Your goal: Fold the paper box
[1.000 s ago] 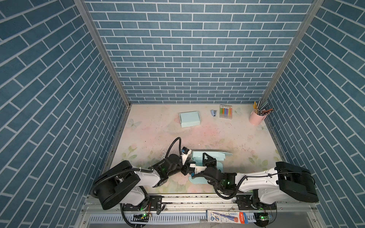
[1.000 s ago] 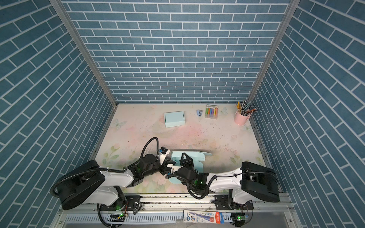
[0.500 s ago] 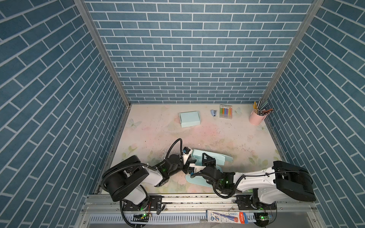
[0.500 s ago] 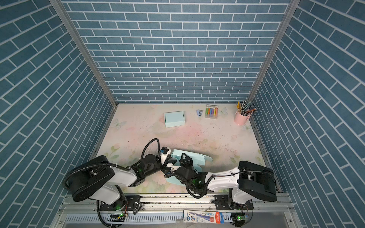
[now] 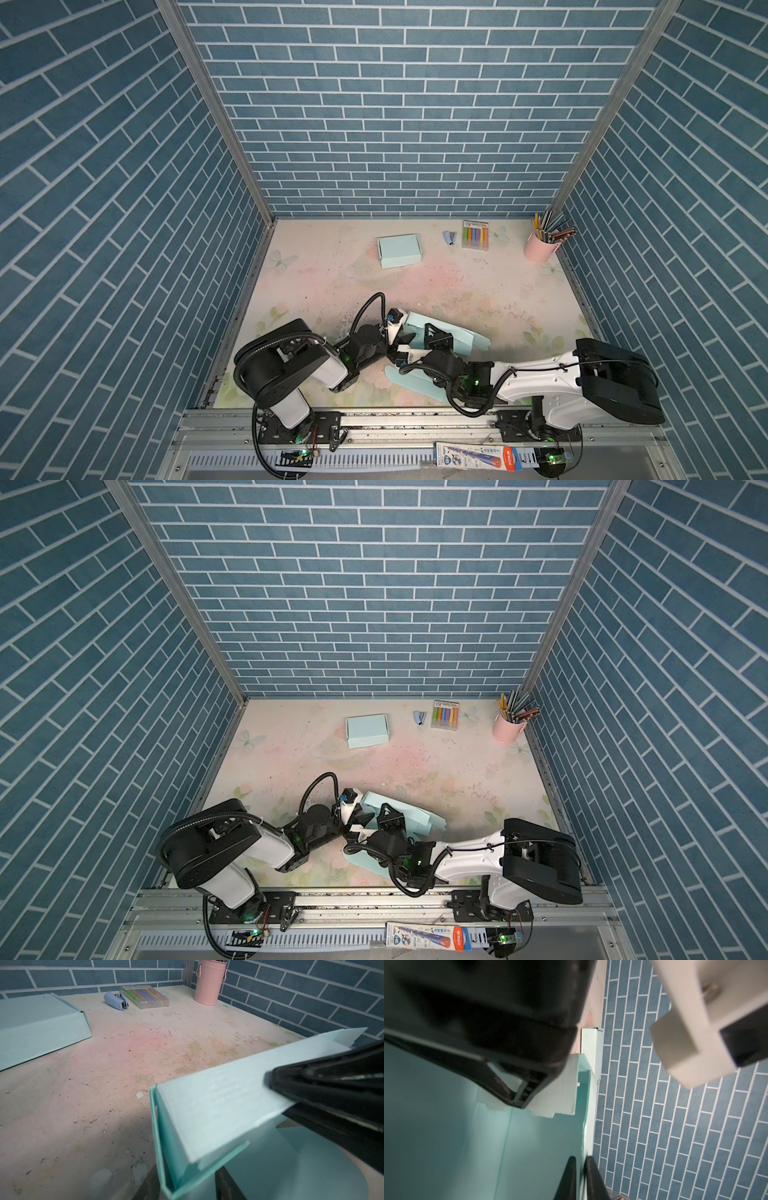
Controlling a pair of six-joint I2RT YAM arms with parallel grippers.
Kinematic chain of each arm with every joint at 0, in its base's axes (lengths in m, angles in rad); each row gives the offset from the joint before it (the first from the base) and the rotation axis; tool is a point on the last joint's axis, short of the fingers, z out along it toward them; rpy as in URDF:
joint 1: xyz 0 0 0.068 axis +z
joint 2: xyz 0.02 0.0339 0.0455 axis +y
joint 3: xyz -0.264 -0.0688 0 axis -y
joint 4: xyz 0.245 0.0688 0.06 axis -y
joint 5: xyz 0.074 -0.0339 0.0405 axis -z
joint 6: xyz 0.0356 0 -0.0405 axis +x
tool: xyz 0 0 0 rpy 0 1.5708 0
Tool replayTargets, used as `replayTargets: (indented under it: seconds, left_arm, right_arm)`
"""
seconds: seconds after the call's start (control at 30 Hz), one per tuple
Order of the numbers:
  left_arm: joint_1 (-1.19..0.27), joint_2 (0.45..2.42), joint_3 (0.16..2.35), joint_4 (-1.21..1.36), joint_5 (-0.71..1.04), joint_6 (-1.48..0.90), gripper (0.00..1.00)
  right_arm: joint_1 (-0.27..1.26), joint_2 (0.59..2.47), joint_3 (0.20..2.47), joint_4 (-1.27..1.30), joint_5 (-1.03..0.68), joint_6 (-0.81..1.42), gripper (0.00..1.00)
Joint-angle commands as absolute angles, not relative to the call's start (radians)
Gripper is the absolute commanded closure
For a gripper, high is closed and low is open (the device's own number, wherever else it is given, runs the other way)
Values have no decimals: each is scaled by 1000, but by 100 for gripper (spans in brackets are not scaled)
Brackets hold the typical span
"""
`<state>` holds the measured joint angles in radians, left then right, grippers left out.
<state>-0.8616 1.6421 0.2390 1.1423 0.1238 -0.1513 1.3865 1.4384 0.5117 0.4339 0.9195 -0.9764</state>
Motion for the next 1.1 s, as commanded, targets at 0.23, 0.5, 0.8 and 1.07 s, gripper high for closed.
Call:
replayTargets:
  seconds: [0.23, 0.5, 0.8, 1.07]
  left_arm:
    - [-862, 1692, 289, 1232, 140, -119, 75]
    - [-859, 1722, 304, 1248, 127, -115, 62]
    - [-846, 1745, 317, 1258, 132, -107, 74]
    - [-861, 1750, 312, 1248, 114, -95, 80]
  right_arm:
    - [1390, 1455, 529, 388, 864, -936, 88]
    - [1390, 1446, 531, 377, 848, -913, 88]
    - [1390, 1451, 534, 368, 845, -904, 88]
    - [1403, 1452, 560, 355, 847, -862, 87]
